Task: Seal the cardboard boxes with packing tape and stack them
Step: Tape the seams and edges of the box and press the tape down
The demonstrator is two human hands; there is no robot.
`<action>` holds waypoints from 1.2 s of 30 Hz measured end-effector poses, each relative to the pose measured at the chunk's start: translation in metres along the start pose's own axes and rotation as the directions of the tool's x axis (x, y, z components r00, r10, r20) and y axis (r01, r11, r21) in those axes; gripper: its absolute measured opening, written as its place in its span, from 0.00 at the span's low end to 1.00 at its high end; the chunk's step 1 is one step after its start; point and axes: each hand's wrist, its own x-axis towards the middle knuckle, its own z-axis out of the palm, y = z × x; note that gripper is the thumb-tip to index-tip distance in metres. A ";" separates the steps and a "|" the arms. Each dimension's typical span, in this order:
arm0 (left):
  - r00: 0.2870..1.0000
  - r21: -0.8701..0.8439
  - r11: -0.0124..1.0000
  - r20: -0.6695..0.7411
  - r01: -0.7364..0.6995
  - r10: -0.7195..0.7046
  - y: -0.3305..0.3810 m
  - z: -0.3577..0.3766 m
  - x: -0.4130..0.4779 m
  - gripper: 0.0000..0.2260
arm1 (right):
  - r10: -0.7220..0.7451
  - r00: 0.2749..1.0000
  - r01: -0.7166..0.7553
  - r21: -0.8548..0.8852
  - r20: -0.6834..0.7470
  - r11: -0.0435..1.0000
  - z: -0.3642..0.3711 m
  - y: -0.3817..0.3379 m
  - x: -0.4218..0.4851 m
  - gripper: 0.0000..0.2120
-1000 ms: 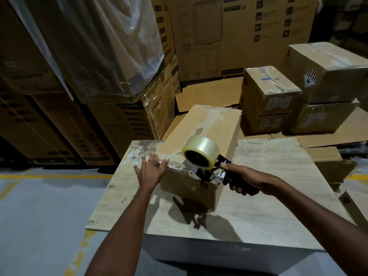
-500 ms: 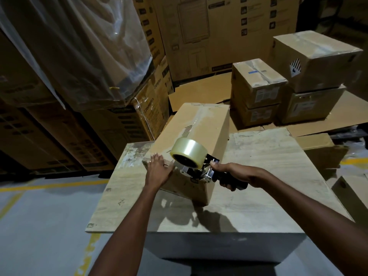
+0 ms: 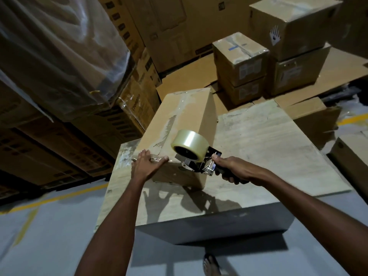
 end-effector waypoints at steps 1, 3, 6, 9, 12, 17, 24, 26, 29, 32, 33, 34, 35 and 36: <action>1.000 0.013 1.000 -0.009 0.001 -0.001 0.001 0.000 0.000 0.61 | -0.003 1.000 0.003 0.029 -0.002 1.000 0.000 0.008 -0.003 0.40; 1.000 0.044 0.999 -0.014 0.003 -0.002 0.003 -0.001 -0.002 0.62 | -0.011 1.000 0.012 0.092 -0.014 0.996 0.001 0.024 -0.009 0.39; 1.000 0.073 0.997 -0.008 0.007 -0.007 0.007 -0.004 -0.006 0.61 | 0.000 0.999 0.007 0.146 -0.046 0.989 0.003 0.046 -0.017 0.41; 0.999 0.093 0.996 -0.036 0.014 -0.011 0.009 -0.003 -0.008 0.60 | 0.013 0.999 -0.002 0.223 -0.048 0.975 0.006 0.062 -0.024 0.37; 0.997 0.108 0.994 -0.066 0.035 -0.027 0.011 -0.001 -0.014 0.58 | 0.005 1.000 0.004 0.281 -0.031 0.960 0.009 0.069 -0.025 0.35; 0.992 0.110 0.992 -0.120 0.061 -0.048 0.021 0.001 -0.022 0.58 | -0.001 1.000 0.007 0.308 -0.022 0.951 0.017 0.076 -0.011 0.34; 0.985 0.146 0.984 -0.151 0.103 -0.081 0.027 0.005 -0.024 0.58 | -0.028 0.999 0.017 0.343 0.029 0.939 0.016 0.081 0.019 0.37; 0.984 0.154 0.982 -0.157 0.112 -0.087 0.030 0.007 -0.022 0.58 | -0.030 0.999 0.014 0.380 0.035 0.925 0.015 0.084 0.023 0.38; 0.976 0.139 0.979 -0.177 0.151 -0.125 0.042 0.012 -0.016 0.58 | 0.032 0.998 -0.053 0.521 0.048 0.852 0.019 0.087 0.026 0.39; 0.969 0.135 0.972 -0.178 0.194 -0.169 0.059 0.015 -0.010 0.59 | 0.047 0.998 -0.061 0.666 0.039 0.743 0.020 0.091 0.032 0.42; 0.967 0.135 0.969 -0.177 0.206 -0.181 0.062 0.015 -0.009 0.60 | 0.044 0.998 -0.066 0.705 0.050 0.706 0.019 0.093 0.033 0.42; 0.966 0.133 0.967 -0.174 0.215 -0.191 0.065 0.014 -0.009 0.60 | 0.039 0.997 -0.075 0.743 0.066 0.665 0.017 0.095 0.033 0.41; 0.965 0.132 0.966 -0.172 0.222 -0.198 0.067 0.014 -0.008 0.60 | 0.033 0.996 -0.083 0.780 0.079 0.621 0.016 0.098 0.034 0.41; 0.964 0.131 0.965 -0.171 0.227 -0.204 0.067 0.014 -0.008 0.60 | 0.028 0.996 -0.089 0.811 0.089 0.578 0.013 0.102 0.034 0.40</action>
